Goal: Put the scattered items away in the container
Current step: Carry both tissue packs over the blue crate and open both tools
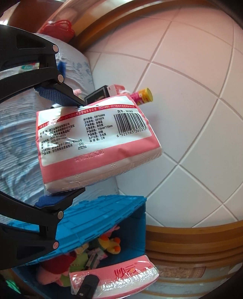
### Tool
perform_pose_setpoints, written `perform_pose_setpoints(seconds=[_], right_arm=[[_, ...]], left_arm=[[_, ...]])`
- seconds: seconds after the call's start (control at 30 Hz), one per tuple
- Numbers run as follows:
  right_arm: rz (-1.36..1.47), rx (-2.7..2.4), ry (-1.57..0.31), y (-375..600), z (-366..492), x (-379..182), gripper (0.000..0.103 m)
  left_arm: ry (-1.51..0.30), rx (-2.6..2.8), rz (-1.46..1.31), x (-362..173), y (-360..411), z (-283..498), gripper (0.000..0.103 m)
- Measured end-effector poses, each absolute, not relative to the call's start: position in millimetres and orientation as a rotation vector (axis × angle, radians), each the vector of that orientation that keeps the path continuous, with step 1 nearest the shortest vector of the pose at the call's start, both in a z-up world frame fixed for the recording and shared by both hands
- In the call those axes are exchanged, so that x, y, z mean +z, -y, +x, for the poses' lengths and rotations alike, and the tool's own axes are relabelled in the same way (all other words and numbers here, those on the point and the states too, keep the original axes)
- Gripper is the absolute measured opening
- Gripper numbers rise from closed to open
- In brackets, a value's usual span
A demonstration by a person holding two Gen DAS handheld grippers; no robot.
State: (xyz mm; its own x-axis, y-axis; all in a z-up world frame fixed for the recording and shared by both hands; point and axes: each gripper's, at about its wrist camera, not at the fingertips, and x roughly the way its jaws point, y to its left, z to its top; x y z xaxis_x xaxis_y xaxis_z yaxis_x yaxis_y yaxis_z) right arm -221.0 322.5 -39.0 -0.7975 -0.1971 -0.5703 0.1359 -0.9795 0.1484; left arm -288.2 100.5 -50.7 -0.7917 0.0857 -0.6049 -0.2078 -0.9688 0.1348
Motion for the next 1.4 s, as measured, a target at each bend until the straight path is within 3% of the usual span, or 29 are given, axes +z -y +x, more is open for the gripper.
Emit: perform_pose_setpoints(seconds=[0.73,1.4], right_arm=[[1.051,-2.989,0.231,-486.9,-215.1,-63.3,0.081],[1.088,-3.022,0.259,-558.1,-253.9,-64.9,0.081]], left_arm=[[-0.402,2.6,-0.833,-35.8,-306.8,-303.1,0.08],[-0.423,2.531,-0.86,-55.0,-374.9,-338.8,0.08]])
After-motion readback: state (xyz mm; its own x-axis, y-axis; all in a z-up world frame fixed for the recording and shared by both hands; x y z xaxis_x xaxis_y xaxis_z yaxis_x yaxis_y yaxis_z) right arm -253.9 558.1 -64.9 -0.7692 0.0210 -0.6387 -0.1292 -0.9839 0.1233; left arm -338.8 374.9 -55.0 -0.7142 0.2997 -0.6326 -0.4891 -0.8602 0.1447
